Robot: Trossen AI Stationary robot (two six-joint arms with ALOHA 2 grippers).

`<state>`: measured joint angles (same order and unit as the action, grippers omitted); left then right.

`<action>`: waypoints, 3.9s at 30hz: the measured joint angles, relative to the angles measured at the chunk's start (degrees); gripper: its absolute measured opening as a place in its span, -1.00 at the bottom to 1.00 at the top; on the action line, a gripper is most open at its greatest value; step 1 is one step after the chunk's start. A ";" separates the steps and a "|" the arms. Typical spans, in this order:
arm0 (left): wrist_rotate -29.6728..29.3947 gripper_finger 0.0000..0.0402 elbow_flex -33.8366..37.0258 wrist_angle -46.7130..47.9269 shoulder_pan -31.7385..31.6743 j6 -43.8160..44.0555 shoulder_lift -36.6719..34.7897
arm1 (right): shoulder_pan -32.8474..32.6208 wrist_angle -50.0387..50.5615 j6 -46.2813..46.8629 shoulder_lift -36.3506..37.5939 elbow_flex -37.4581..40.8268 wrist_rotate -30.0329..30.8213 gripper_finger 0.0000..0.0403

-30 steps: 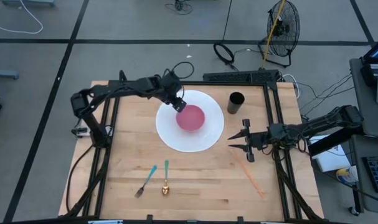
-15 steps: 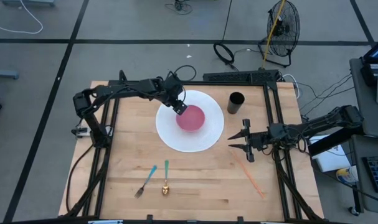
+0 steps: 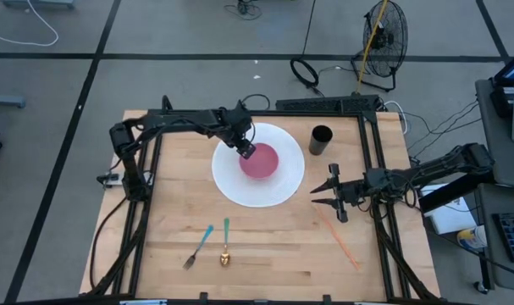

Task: Pick & Place Utensil
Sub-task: Put the pink bowl on the white mat

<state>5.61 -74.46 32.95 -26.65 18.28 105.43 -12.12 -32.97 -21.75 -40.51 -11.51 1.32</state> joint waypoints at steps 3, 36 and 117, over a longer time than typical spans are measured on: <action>0.41 -0.07 0.00 0.55 0.14 0.02 0.61 | 0.00 -0.03 0.09 0.02 0.00 0.00 -0.42; 0.39 -0.71 0.00 0.48 0.22 -2.11 0.81 | 0.00 -0.07 1.57 0.02 -0.02 0.07 -0.42; -7.35 -0.90 0.37 10.08 -0.37 -7.86 -4.35 | 0.00 1.30 2.23 0.00 -0.04 0.09 -0.42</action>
<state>-1.74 -74.08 43.03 -27.03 10.42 101.08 -12.12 -31.67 -19.53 -40.51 -11.55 1.41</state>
